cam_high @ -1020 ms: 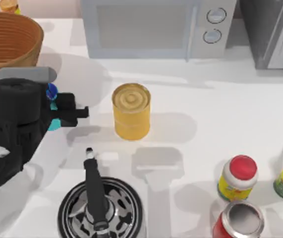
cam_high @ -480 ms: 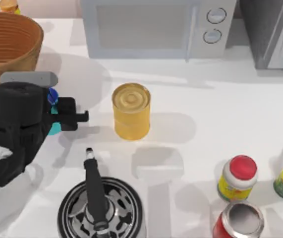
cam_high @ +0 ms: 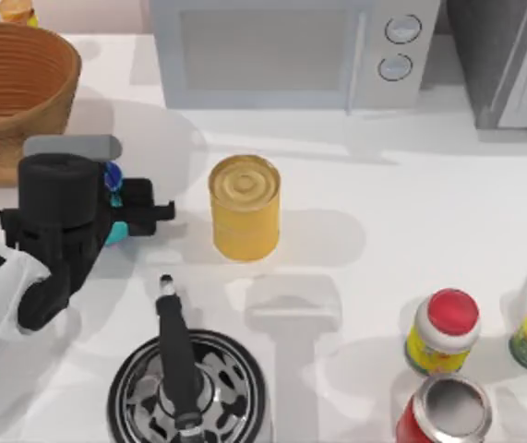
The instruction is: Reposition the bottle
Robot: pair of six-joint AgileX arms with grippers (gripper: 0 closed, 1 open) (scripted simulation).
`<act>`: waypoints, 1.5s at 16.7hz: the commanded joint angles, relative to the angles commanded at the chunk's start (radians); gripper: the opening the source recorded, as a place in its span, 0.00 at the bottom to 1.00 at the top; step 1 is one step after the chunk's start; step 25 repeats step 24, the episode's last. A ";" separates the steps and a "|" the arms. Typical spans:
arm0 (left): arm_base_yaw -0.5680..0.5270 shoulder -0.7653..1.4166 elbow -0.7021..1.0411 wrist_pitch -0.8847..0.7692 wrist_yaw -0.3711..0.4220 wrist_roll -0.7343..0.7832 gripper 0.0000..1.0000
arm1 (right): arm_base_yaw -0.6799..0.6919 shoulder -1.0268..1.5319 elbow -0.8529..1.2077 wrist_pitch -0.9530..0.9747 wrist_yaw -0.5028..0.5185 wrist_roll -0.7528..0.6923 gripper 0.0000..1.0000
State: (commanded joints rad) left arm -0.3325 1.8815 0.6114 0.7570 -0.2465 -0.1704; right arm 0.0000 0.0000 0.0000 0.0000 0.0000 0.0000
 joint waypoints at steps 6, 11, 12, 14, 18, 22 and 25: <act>0.003 0.017 0.008 0.017 0.004 0.001 0.08 | 0.000 0.000 0.000 0.000 0.000 0.000 1.00; 0.003 0.017 0.008 0.017 0.004 0.001 0.45 | 0.000 0.000 0.000 0.000 0.000 0.000 1.00; 0.003 0.017 0.008 0.017 0.004 0.001 0.53 | 0.000 0.000 0.000 0.000 0.000 0.000 1.00; 0.003 0.017 0.008 0.017 0.004 0.001 0.68 | 0.000 0.000 0.000 0.000 0.000 0.000 1.00; 0.003 0.017 0.008 0.017 0.004 0.001 0.98 | 0.000 0.000 0.000 0.000 0.000 0.000 1.00; 0.003 0.017 0.008 0.017 0.004 0.001 1.00 | 0.000 0.000 0.000 0.000 0.000 0.000 1.00; 0.003 0.017 0.008 0.017 0.004 0.001 1.00 | 0.000 0.000 0.000 0.000 0.000 0.000 1.00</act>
